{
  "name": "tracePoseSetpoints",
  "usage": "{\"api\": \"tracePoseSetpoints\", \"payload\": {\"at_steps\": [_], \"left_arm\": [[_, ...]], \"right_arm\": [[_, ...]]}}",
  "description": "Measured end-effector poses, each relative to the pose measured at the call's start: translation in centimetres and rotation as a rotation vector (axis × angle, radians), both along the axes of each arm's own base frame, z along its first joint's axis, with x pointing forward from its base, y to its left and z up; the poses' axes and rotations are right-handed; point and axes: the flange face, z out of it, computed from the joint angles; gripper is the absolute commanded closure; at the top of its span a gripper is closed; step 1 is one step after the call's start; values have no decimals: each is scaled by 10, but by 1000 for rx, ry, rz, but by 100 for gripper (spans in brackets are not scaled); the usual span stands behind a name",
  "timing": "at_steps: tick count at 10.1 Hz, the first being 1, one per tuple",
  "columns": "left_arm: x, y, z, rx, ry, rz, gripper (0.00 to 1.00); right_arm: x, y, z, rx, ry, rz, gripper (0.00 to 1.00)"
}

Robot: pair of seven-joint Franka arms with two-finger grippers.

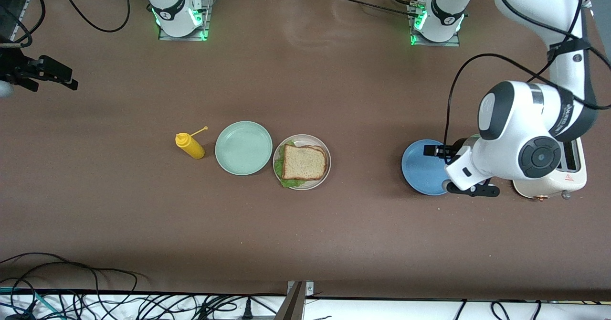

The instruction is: Make sandwich on beige plate with both arms

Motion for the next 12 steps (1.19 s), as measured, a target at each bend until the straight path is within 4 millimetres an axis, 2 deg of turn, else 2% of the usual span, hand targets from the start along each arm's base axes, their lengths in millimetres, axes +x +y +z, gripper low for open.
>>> {"api": "tracePoseSetpoints", "payload": {"at_steps": [1,3,8,10,12], "left_arm": [[-2,0,10,6,8,-5,0],[-5,6,15,51,21,-16,0],[-11,40,57,128,-9,4,0],[-20,69,103,130,-65,39,0],[-40,95,149,90,-106,71,0]], "right_arm": [[0,0,0,0,0,0,0],[0,0,0,0,0,1,0],[0,-4,0,-31,1,2,0],[-1,-6,1,-59,1,4,0],[-1,-7,1,-61,1,4,0]]}}
